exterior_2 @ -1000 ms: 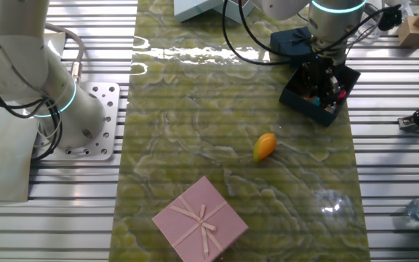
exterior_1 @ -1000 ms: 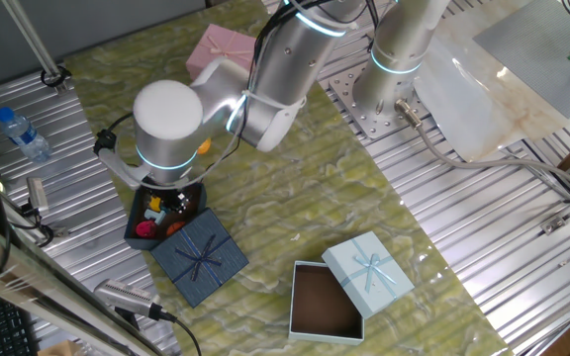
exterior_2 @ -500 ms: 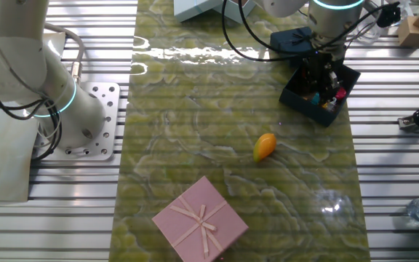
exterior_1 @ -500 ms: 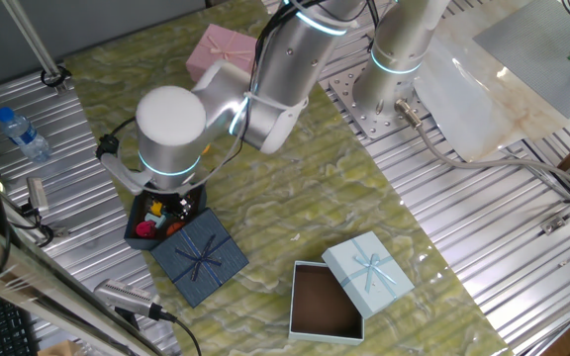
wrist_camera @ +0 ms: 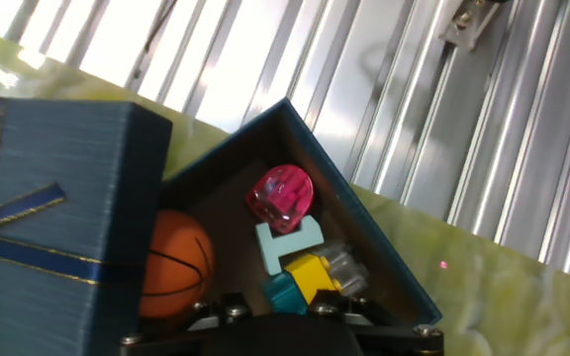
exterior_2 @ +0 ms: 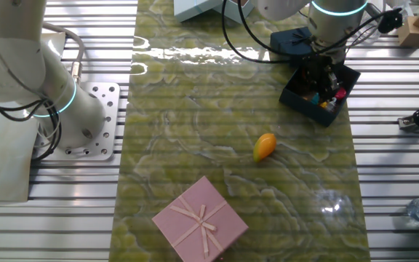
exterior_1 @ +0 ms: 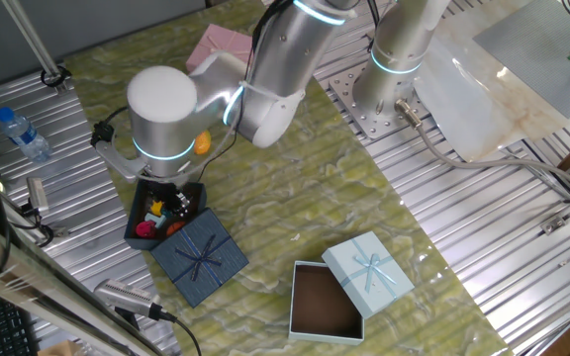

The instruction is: Take everything out of the gift box

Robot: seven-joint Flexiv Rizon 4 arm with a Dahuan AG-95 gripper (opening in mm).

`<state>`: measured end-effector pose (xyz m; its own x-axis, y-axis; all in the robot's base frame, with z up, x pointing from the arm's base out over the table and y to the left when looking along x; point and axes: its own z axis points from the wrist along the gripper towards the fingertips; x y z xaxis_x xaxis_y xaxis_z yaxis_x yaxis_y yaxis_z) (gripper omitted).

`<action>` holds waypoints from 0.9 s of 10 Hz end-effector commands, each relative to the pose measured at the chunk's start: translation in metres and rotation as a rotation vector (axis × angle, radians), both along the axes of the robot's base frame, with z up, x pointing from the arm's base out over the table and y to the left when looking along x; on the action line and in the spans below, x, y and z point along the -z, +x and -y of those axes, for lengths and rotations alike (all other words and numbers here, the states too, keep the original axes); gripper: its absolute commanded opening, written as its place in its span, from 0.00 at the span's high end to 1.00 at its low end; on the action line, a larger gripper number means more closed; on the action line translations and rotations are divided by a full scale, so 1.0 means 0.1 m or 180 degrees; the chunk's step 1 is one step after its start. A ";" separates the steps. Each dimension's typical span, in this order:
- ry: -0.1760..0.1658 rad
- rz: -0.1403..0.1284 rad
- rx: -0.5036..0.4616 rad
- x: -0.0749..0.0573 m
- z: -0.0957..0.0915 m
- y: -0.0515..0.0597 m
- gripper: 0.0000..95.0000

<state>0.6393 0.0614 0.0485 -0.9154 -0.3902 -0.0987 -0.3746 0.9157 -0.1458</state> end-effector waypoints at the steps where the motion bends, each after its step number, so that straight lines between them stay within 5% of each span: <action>1: -0.0096 0.0013 -0.0129 -0.01 0.03 0.00 0.60; 2: -0.0126 0.0023 -0.0254 -0.03 0.09 0.00 0.40; 9: -0.0145 0.0104 -0.0413 0.00 0.19 0.01 0.40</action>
<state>0.6414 0.0430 0.0468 -0.8522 -0.5119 -0.1088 -0.4859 0.8512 -0.1984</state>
